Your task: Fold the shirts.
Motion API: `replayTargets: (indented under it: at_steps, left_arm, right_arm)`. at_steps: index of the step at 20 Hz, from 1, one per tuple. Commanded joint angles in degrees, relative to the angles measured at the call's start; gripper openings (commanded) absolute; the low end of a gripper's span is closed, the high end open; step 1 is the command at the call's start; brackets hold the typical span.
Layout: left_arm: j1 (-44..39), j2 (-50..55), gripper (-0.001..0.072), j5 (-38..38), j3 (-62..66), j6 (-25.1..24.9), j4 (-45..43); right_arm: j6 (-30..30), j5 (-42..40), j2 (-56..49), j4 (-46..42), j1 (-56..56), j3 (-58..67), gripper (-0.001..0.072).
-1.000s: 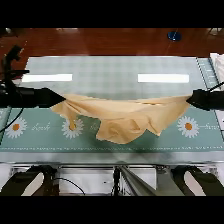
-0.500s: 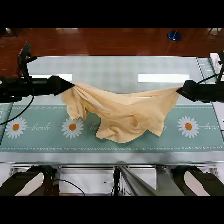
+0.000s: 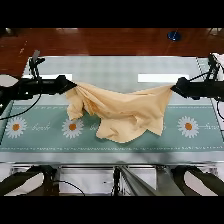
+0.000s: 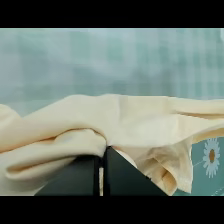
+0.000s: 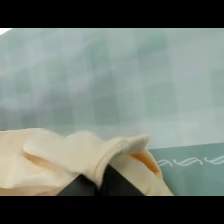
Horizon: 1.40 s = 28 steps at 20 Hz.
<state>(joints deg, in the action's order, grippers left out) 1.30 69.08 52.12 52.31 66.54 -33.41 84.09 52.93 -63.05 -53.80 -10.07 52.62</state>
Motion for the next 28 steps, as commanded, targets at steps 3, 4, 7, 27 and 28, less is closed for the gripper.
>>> replayTargets:
  at_steps: [3, 4, 7, 27, 28]
  left_arm:
    - [-0.6, 4.3, 0.0183, -2.1, 0.0, -0.1, 0.0]
    - [-0.6, 4.3, 0.0288, -2.0, 0.0, -0.1, 0.2]
    - [1.2, 4.1, 0.0458, 1.5, 2.0, -0.2, 2.1]
    - [14.8, 4.5, 0.0622, 29.3, -3.6, -4.6, -20.2]
    - [13.9, 4.6, 0.0622, 27.9, -3.6, -4.6, -20.2]
  right_arm:
    - [-1.0, -1.8, -5.0, 4.1, 0.1, 0.0, 0.0035]
    - [-1.1, -1.5, -5.1, 4.5, 0.1, 0.0, 0.0118]
    - [-7.5, 2.9, -4.7, 10.1, -0.3, 1.5, 0.0196]
    - [-10.5, 26.3, -0.8, -5.0, -5.1, -4.9, 0.0430]
    - [-11.1, 26.1, -0.8, -3.5, -5.0, -5.8, 0.0431]
